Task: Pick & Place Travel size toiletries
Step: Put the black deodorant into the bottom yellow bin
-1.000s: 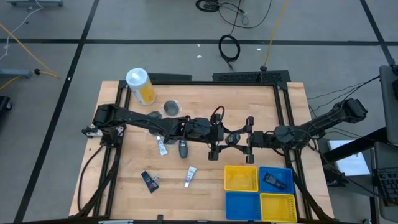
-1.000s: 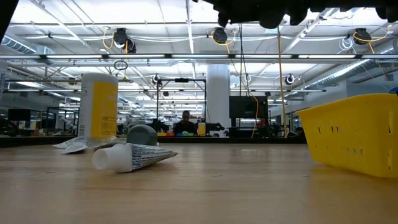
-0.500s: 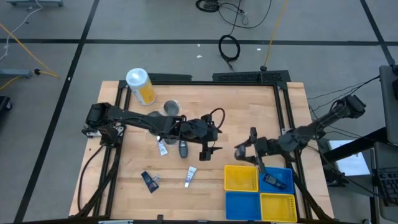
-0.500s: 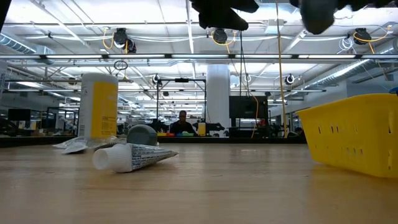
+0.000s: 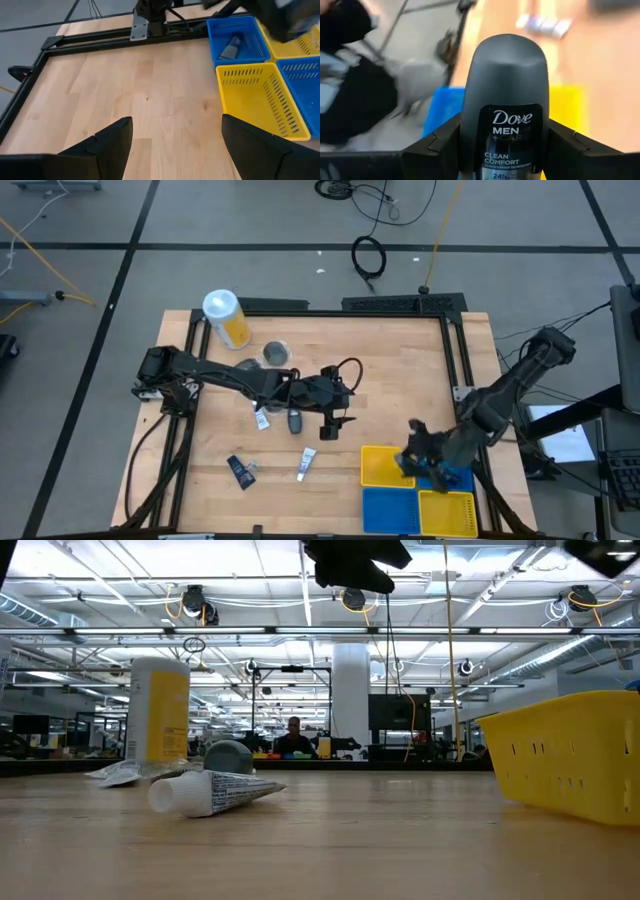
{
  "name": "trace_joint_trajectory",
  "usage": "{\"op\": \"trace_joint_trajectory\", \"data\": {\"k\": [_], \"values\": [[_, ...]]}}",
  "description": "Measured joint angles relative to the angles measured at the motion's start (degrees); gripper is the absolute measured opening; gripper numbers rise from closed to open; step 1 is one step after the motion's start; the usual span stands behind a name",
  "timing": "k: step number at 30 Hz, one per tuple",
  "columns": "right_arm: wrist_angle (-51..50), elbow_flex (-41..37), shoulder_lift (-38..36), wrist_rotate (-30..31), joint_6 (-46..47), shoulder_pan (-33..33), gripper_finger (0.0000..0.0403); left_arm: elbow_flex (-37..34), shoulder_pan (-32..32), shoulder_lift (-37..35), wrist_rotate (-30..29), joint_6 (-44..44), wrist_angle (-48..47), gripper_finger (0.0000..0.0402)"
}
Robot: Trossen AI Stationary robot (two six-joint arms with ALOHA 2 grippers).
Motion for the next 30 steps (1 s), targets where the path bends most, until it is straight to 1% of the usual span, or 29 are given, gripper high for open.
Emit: {"op": "trace_joint_trajectory", "data": {"k": [8,11,15,19,26,30], "values": [[0.5,0.38,6.8,-10.81,23.19,5.37,0.0194,0.0,0.0,0.02,0.0,-0.37,0.07,0.029],[2.6,0.38,8.77,-13.54,29.65,7.53,0.0194,0.0,0.0,0.04,0.0,-0.37,0.07,0.0291],[5.1,0.38,9.93,-13.93,36.81,10.32,0.0194,0.0,-0.01,0.04,0.0,-1.25,0.15,0.0287],[5.19,0.38,10.77,-13.73,43.87,12.68,0.0194,0.0,-0.02,0.07,0.0,-1.21,0.15,0.0282],[4.8,0.39,13.21,-13.98,55.05,16.54,0.0194,0.0,-0.04,0.09,0.02,-1.25,0.13,0.0286],[4.77,0.38,15.09,-15.7,60.63,18.36,0.0194,0.0,-0.04,0.09,0.04,-1.4,0.13,0.028]]}}
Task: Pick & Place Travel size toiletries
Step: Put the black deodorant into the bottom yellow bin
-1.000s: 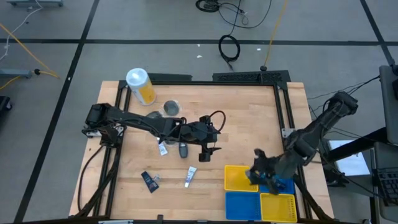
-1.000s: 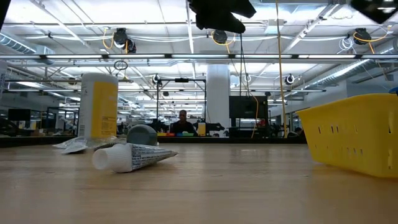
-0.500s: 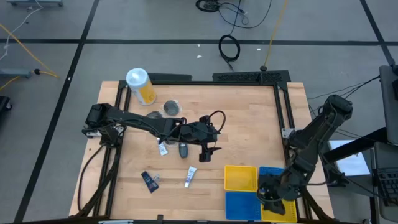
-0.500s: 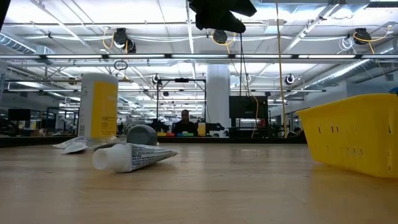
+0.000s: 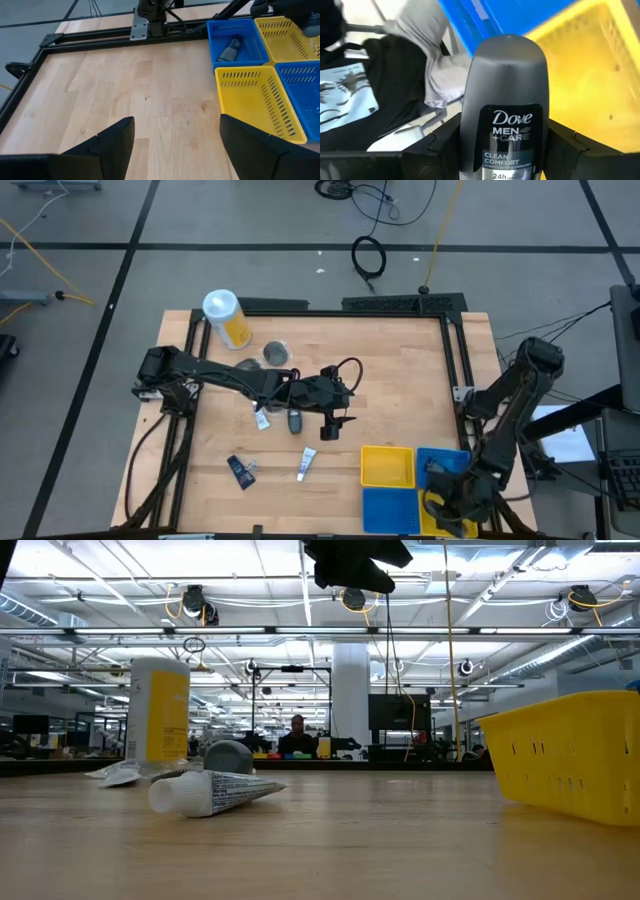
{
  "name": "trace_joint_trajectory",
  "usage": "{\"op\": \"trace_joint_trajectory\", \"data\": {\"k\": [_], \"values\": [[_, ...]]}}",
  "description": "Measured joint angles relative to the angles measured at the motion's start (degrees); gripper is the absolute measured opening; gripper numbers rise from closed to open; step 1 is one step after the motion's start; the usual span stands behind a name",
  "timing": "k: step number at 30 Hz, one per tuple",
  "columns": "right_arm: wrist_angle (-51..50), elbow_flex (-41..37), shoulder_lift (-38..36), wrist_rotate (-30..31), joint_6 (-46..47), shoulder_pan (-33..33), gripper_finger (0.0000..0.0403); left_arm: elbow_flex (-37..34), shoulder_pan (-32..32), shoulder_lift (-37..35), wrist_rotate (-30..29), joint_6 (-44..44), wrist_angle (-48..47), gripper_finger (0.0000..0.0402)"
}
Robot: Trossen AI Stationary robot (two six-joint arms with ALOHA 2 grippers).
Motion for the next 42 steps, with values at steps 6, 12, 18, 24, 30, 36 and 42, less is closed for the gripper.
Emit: {"op": "trace_joint_trajectory", "data": {"k": [6,12,18,24,30,36,42], "values": [[-0.13,0.0,2.3,-2.4,4.25,1.58,0.0194,0.0,0.0,0.0,0.04,-0.11,0.0,0.0276],[-5.35,0.0,2.42,-2.48,6.14,1.95,0.0194,-0.02,0.0,0.0,0.07,-0.78,0.0,0.0278],[-9.32,0.0,2.42,-4.0,6.33,1.95,0.0194,-0.02,0.0,0.0,0.09,-1.18,0.0,0.0274],[-9.16,0.0,2.42,-4.02,6.14,1.93,0.0211,-0.02,0.0,0.0,0.09,-1.01,-0.01,0.0274],[-9.15,0.0,2.42,-4.02,5.79,1.93,0.0208,-0.02,0.0,0.0,0.07,-0.9,-0.02,0.0273],[-8.69,0.0,2.42,-3.71,4.97,1.93,0.0213,-0.02,0.0,0.0,0.09,-0.87,-0.02,0.0274],[-8.54,0.0,2.42,-3.47,5.02,1.88,0.027,-0.02,0.0,0.0,0.08,-0.87,-0.04,0.0273]]}}
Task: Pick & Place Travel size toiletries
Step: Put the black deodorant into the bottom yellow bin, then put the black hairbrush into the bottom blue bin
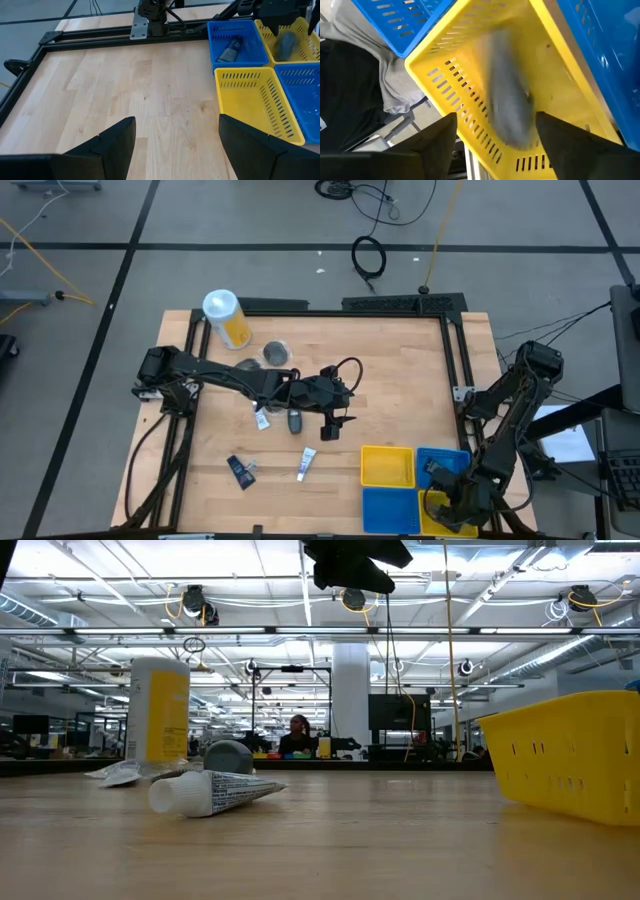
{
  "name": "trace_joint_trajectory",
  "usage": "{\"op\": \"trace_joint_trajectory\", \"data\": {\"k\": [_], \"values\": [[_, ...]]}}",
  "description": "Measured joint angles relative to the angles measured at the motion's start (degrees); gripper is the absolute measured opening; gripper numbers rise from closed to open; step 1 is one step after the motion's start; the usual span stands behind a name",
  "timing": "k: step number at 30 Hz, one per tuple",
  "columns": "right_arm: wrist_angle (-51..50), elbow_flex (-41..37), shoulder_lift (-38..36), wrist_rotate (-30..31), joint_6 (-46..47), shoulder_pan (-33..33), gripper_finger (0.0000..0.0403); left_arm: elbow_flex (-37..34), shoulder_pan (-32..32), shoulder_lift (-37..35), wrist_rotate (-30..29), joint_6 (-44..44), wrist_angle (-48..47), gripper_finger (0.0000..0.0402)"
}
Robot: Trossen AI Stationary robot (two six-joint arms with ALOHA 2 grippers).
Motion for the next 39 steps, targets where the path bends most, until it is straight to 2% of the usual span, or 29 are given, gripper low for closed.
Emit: {"op": "trace_joint_trajectory", "data": {"k": [6,12,15,20,26,29,36,39], "values": [[-0.02,0.0,0.0,0.01,-0.23,0.0,0.0301,-0.02,0.0,0.0,-0.01,0.02,0.0,0.0274],[2.53,-0.04,0.0,0.29,-2.94,-0.24,0.03,-0.02,0.0,0.0,-0.01,0.15,-1.0,0.0274],[7.33,-0.04,0.0,3.11,-6.81,-1.09,0.0295,-0.09,0.0,-0.57,-0.01,0.13,-4.97,0.0273],[17.49,-0.04,-0.04,9.15,-19.19,-3.71,0.029,-0.09,0.0,-4.21,-0.16,-1.13,-14.49,0.0274],[18.7,-0.04,-0.02,14.19,-36.19,-9.86,0.029,-0.07,0.0,-8.5,-2.01,-3.7,-29.6,0.0273],[19.0,-0.04,-0.02,16.5,-44.52,-13.91,0.029,-0.07,0.0,-9.72,-1.98,-9.63,-34.87,0.0273],[19.77,-0.04,-0.02,16.31,-61.75,-22.84,0.029,-0.07,-0.89,-9.81,-1.75,-20.1,-46.73,0.0273],[19.66,-0.04,-0.02,16.33,-65.58,-26.19,0.029,-0.07,-1.33,-9.81,-5.14,-25.47,-49.97,0.0273]]}}
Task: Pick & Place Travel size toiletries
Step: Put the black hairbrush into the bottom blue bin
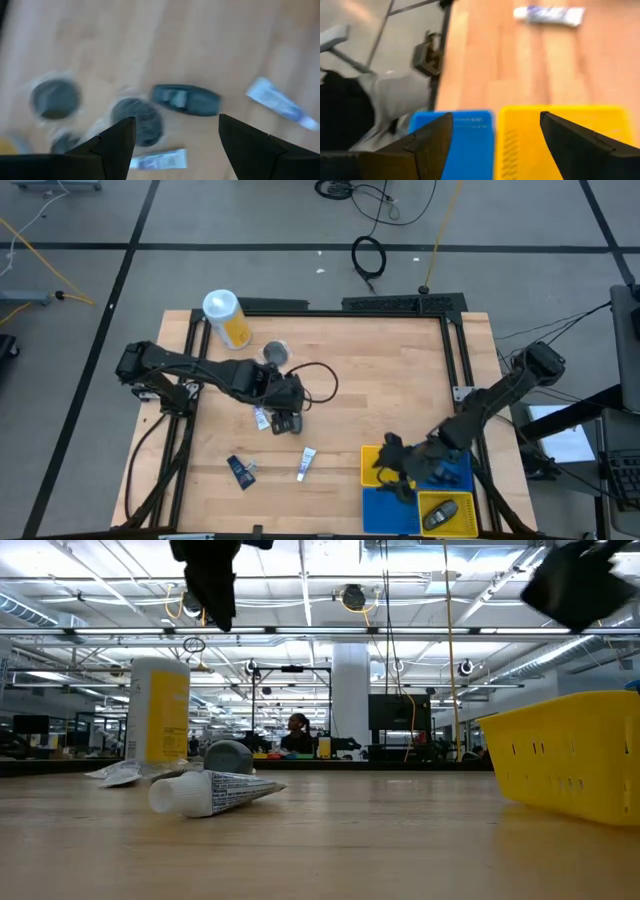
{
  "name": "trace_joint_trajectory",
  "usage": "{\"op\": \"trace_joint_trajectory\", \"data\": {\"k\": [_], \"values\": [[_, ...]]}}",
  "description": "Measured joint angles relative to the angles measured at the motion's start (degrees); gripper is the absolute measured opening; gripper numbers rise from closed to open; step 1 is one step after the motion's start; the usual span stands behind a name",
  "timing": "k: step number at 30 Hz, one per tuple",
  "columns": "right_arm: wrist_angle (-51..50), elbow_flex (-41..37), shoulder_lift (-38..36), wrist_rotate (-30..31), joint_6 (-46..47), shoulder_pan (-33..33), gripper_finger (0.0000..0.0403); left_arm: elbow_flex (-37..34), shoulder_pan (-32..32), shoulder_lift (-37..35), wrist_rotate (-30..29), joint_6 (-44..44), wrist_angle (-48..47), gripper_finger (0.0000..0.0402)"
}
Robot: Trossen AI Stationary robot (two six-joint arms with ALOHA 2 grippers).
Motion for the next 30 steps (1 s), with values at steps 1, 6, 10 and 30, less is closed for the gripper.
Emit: {"op": "trace_joint_trajectory", "data": {"k": [1,6,10,30], "values": [[-0.02,0.0,0.0,0.0,-0.87,-1.02,0.029,0.0,-0.06,0.0,-2.38,-1.72,-0.82,0.0273],[-0.04,0.0,0.0,-0.02,-5.48,-5.06,0.029,-0.03,1.35,0.0,-8.19,-9.33,-3.32,0.0273],[-0.08,0.0,0.0,-0.04,-8.26,-7.46,0.0288,-2.28,4.01,0.06,-6.47,-15.48,-1.09,0.0273],[0.07,0.0,0.0,-0.07,-16.38,-12.19,0.0288,-23.04,12.98,0.02,1.58,0.85,33.33,0.0273]]}}
